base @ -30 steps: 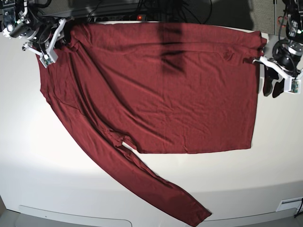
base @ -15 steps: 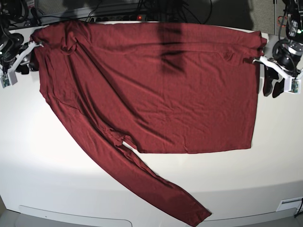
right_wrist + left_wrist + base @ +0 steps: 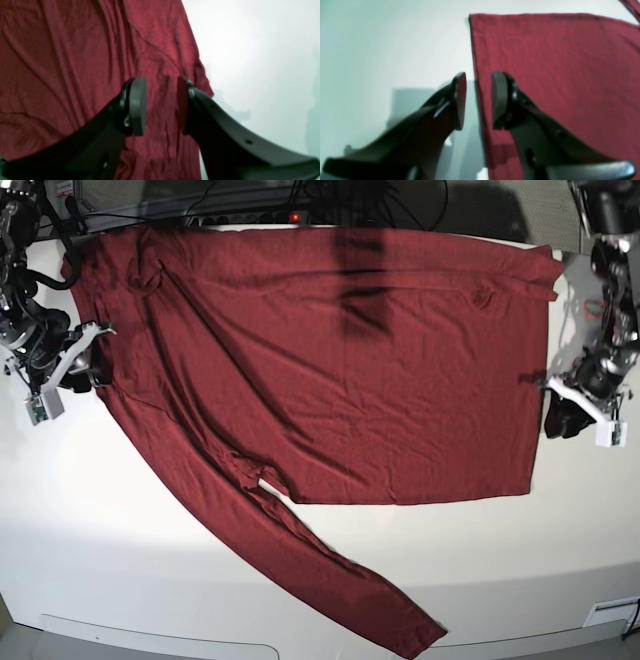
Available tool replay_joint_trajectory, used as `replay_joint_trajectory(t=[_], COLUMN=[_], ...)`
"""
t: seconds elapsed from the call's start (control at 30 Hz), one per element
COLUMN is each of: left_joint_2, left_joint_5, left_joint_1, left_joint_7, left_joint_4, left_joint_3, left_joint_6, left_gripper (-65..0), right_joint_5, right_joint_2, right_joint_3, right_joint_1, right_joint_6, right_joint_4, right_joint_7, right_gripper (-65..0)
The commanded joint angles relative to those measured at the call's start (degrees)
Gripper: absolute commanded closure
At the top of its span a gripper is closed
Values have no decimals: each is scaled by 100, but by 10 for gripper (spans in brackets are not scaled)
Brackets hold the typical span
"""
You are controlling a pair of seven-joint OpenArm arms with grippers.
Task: Fold the T-shirt properly
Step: 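Move the left gripper down along the shirt side to the hem corner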
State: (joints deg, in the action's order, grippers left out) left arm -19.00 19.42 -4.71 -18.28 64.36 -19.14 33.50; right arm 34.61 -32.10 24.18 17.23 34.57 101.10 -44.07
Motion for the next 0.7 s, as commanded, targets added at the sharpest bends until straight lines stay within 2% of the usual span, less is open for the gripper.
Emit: replay_joint_trajectory(t=[0.0,0.1,0.2,0.27,0.33,0.43,0.5,0.6,0.67], left_joint_2=[-105,-107,-105,-103,-98,-103,-101,-85,-42], left_joint_5=[66,59,57,-2,-422,-1661,-2240,-2396,-2406], left_joint_1=[-297,-990,-1657,-2065,-2461,-2907,-3075,-3204,-3213], left_joint_7=[103,63,68,79,282,981,1421,1816,1836], left_joint_4=[-208,-1152,-2048,-2608,-3134,-3834,-4214,-4629,-4719], left_joint_3=[-26,-26,-26,-26,-26,-26,-26,-26,-26], left_joint_6=[57,223,608,650,650,650,650,650,650], left_gripper=[-168,-168,-168,-168,-168,-168,-168,-168,-168], right_joint_5=[28,11,11,11,13,11,13,13,15], right_joint_2=[-105,-96,-74,-76,-76,-76,-76,-76,-74], right_joint_3=[-11,-142,-173,-170,-170,-170,-170,-170,-170], right_joint_1=[-87,-136,-136,-136,-136,-136,-136,-136,-136], right_joint_6=[2,0,0,0,0,0,0,-2,-2], right_joint_4=[-7,-177,-273,-337,-387,-426,-426,-426,-426], right_joint_7=[92,92,90,87,68,-11,-44,-20,-17], right_gripper=[-211,-211,-211,-211,-211,-211,-211,-211,-211])
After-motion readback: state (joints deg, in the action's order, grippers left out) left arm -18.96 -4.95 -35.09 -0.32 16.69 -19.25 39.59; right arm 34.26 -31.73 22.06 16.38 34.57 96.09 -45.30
